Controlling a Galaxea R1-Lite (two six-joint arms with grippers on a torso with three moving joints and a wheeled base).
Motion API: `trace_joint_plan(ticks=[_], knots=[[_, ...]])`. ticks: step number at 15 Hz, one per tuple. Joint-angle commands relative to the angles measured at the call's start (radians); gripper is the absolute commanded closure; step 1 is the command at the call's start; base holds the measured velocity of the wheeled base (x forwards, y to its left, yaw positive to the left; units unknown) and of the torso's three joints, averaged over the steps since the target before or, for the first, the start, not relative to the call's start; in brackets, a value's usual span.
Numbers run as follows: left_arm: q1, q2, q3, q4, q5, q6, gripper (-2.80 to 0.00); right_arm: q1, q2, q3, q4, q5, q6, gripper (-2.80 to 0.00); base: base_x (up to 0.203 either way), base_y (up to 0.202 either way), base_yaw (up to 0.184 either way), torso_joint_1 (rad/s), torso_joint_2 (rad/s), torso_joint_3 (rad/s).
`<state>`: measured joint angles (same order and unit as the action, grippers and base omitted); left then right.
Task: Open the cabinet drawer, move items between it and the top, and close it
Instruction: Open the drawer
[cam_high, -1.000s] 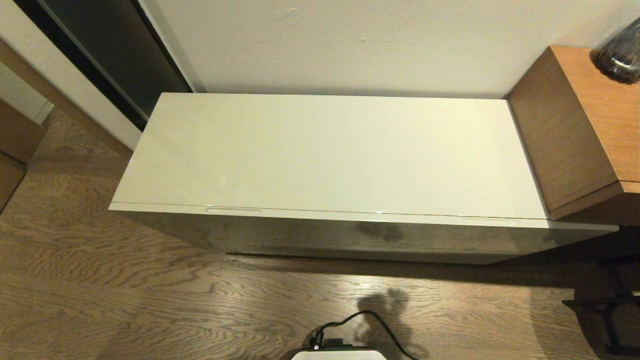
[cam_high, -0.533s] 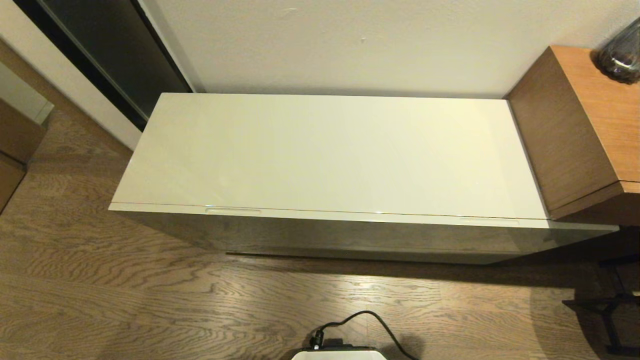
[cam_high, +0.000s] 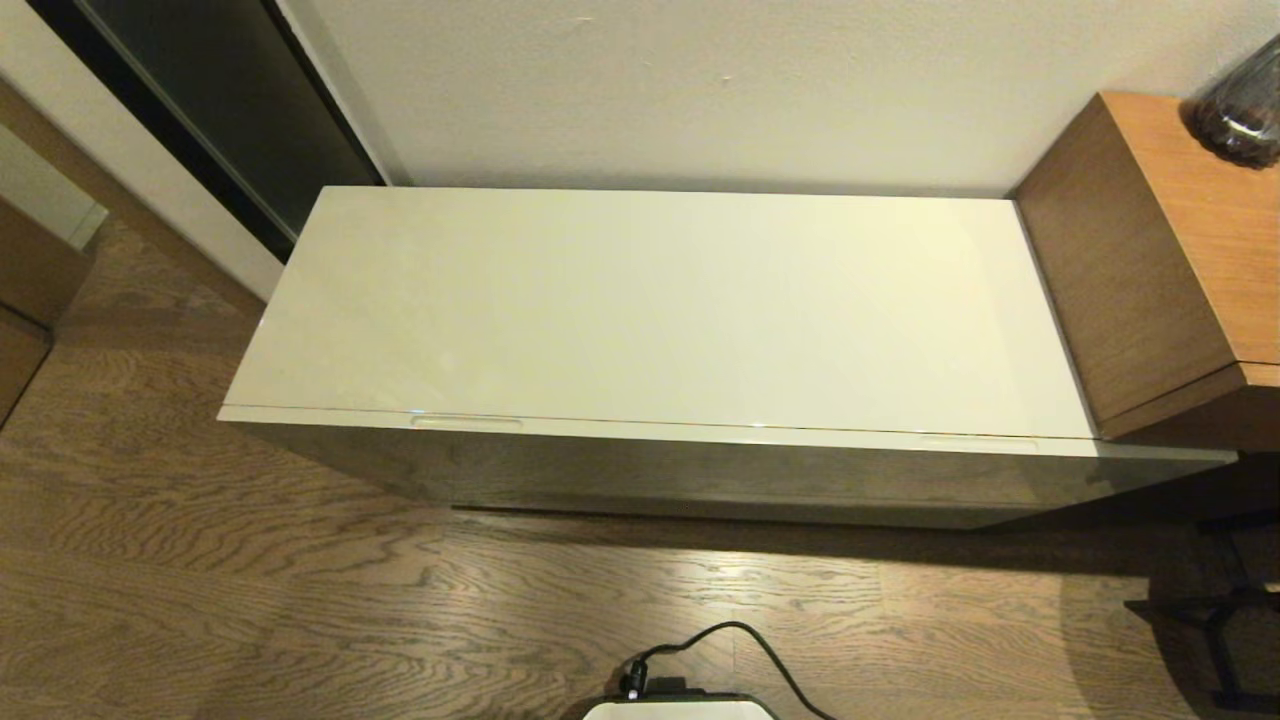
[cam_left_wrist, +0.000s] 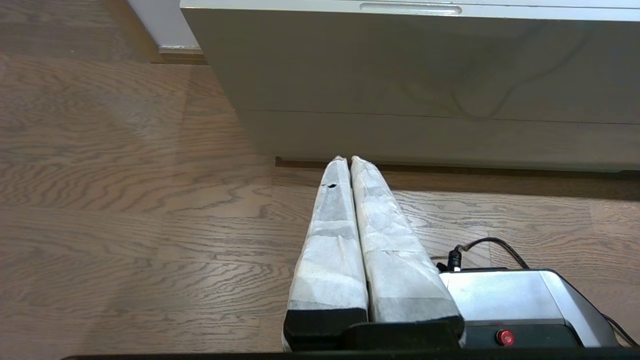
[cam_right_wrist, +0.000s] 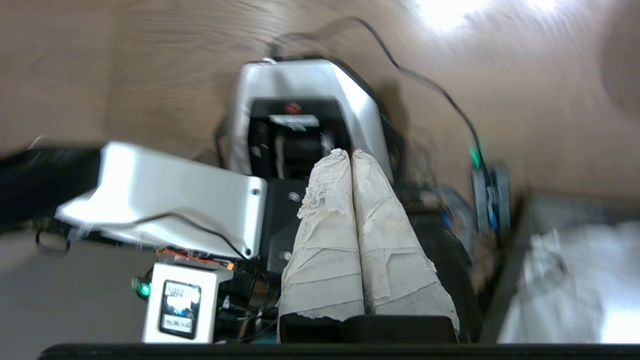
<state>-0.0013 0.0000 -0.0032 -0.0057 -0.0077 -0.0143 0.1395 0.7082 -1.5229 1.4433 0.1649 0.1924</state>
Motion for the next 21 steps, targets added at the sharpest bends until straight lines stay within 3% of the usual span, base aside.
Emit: trace_joint_plan(ticks=[1, 4, 13, 17, 21], knots=[[0.000, 0.002, 0.000, 0.000, 0.000, -0.001, 0.00, -0.072, -0.114, 0.132, -0.094, 0.063, -0.111, 0.00, 0.000, 0.000, 0.000, 0.000, 0.00, 0.000], [0.000, 0.002, 0.000, 0.000, 0.000, -0.001, 0.00, -0.099, -0.205, 0.319, -0.301, 0.041, -0.179, 0.00, 0.000, 0.000, 0.000, 0.000, 0.00, 0.000], [0.000, 0.002, 0.000, 0.000, 0.000, -0.001, 0.00, -0.134, -0.397, 0.673, -0.419, -0.006, -0.344, 0.00, 0.000, 0.000, 0.000, 0.000, 0.00, 0.000], [0.000, 0.002, 0.000, 0.000, 0.000, -0.001, 0.00, -0.134, -0.477, 0.938, -0.762, -0.082, -0.354, 0.00, 0.000, 0.000, 0.000, 0.000, 0.00, 0.000], [0.000, 0.002, 0.000, 0.000, 0.000, -0.001, 0.00, -0.135, -0.540, 1.174, -1.065, -0.095, -0.356, 0.00, 0.000, 0.000, 0.000, 0.000, 0.00, 0.000]])
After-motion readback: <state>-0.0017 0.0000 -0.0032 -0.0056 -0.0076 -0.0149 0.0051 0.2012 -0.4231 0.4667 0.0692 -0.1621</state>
